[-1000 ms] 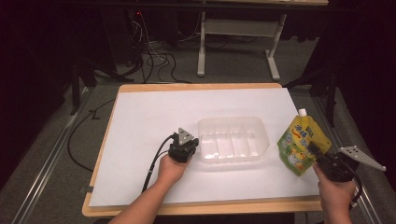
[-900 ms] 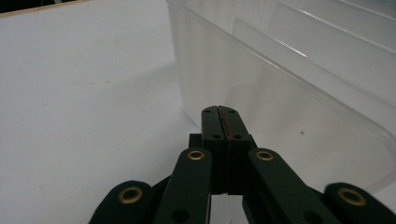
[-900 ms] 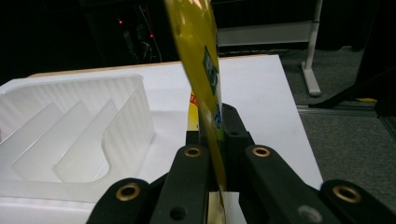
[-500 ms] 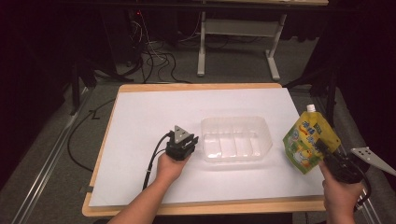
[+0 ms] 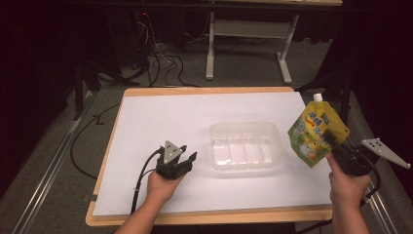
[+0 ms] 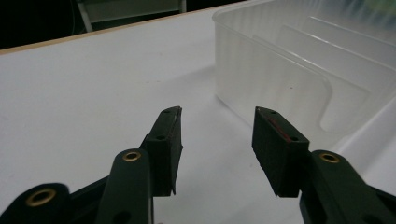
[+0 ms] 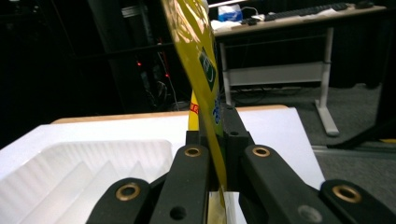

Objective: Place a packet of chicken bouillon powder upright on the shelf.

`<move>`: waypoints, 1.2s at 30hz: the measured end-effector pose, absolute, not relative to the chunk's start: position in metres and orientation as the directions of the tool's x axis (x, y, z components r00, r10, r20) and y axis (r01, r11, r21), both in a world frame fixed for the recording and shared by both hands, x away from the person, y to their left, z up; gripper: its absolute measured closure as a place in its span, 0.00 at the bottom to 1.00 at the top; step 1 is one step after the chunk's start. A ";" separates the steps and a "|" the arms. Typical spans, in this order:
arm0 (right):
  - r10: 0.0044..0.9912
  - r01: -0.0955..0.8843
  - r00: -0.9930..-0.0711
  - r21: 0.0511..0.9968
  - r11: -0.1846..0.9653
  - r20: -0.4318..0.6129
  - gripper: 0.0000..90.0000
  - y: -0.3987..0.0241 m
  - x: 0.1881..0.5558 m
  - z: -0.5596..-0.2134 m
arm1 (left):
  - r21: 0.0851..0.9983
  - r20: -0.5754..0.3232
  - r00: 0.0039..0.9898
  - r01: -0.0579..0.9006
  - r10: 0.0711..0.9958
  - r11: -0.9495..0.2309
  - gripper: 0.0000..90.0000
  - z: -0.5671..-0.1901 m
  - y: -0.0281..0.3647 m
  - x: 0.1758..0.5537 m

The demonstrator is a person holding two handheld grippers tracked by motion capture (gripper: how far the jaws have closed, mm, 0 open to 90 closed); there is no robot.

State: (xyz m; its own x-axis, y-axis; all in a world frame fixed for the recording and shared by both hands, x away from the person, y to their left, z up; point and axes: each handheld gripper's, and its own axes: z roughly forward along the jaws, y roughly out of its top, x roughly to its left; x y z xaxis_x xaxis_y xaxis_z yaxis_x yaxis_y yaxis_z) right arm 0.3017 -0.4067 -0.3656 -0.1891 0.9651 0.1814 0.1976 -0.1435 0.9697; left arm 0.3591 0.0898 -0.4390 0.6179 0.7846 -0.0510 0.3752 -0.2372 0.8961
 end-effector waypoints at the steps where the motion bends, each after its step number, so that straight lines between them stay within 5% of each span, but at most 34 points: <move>1: 0.963 0.192 -0.196 0.970 -0.147 0.184 1.00 -0.403 0.306 -0.363 | 0.891 -0.060 0.618 0.388 0.784 -0.238 0.59 -0.435 0.097 0.355; 8: 0.961 0.164 -0.218 0.977 -0.137 0.171 1.00 -0.394 0.312 -0.352 | 0.889 -0.118 0.605 0.417 0.787 -0.187 0.57 -0.444 0.115 0.351; 18: 0.946 0.097 -0.272 0.983 -0.156 0.177 1.00 -0.372 0.313 -0.323 | 0.900 -0.087 0.629 0.383 0.772 -0.211 0.55 -0.443 0.102 0.362; 36: 0.936 0.108 -0.307 0.984 -0.144 0.171 1.00 -0.319 0.333 -0.325 | 0.906 -0.041 0.665 0.339 0.745 -0.253 0.51 -0.442 0.082 0.355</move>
State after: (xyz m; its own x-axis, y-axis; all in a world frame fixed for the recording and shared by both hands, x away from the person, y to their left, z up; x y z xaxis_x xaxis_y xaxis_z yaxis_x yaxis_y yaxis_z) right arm 0.3335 -0.3189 -0.3247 -0.3066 0.9364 0.1710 0.1082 -0.1442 0.9836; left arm 0.3554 0.0820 -0.4419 0.6654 0.7454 -0.0405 0.3390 -0.2533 0.9061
